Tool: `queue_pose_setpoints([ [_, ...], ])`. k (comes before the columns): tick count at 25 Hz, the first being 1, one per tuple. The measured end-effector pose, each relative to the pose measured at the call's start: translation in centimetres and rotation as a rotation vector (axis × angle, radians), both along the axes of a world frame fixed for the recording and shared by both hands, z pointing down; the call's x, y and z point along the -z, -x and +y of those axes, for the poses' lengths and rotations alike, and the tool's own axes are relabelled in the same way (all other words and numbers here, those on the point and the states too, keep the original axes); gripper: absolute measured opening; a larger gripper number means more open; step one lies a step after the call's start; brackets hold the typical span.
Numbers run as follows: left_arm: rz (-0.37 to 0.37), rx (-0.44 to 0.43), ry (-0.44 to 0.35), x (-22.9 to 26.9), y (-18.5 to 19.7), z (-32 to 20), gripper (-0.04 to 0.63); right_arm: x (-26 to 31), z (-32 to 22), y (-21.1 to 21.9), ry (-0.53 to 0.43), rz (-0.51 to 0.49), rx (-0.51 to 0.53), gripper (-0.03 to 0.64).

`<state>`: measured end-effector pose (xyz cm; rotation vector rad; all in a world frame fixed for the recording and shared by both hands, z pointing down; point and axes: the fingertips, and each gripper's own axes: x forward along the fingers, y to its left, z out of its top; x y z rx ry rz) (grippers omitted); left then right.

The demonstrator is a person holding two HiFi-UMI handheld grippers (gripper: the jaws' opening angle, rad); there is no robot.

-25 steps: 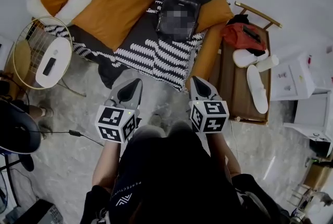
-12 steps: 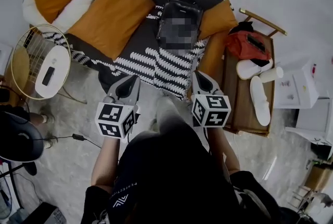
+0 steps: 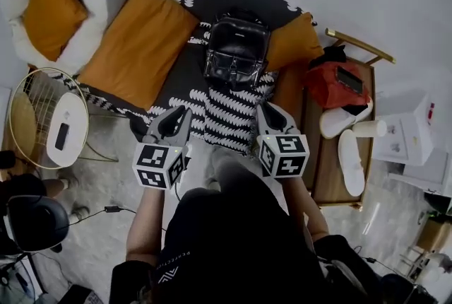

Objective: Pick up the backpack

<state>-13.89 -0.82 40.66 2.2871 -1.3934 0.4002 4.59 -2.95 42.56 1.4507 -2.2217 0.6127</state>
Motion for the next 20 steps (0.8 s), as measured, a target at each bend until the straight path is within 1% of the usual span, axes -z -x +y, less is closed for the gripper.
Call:
queue_pose_setpoints([
  [7,-0.02,-0.044,0.037,-1.9,-1.1,-6.8,0.098,-2.2,-6.1,-0.7,0.037,-0.009,-0.01,0.065],
  [10,-0.032,-0.073,0.069,-3.3,-2.3,-9.1,0.124,-3.1,-8.6,-1.2,0.049,-0.011,-0.015,0.089],
  [14,-0.046,-0.106,0.109,-5.2,-3.5,-11.9,0.138,-4.7,-11.7,-2.1,0.07,-0.002,-0.035,0.109],
  [20,-0.075,-0.114,0.154,-8.3,-3.7,-15.7,0.153,-7.9,-15.0,-3.3,0.121,0.013,-0.062,0.126],
])
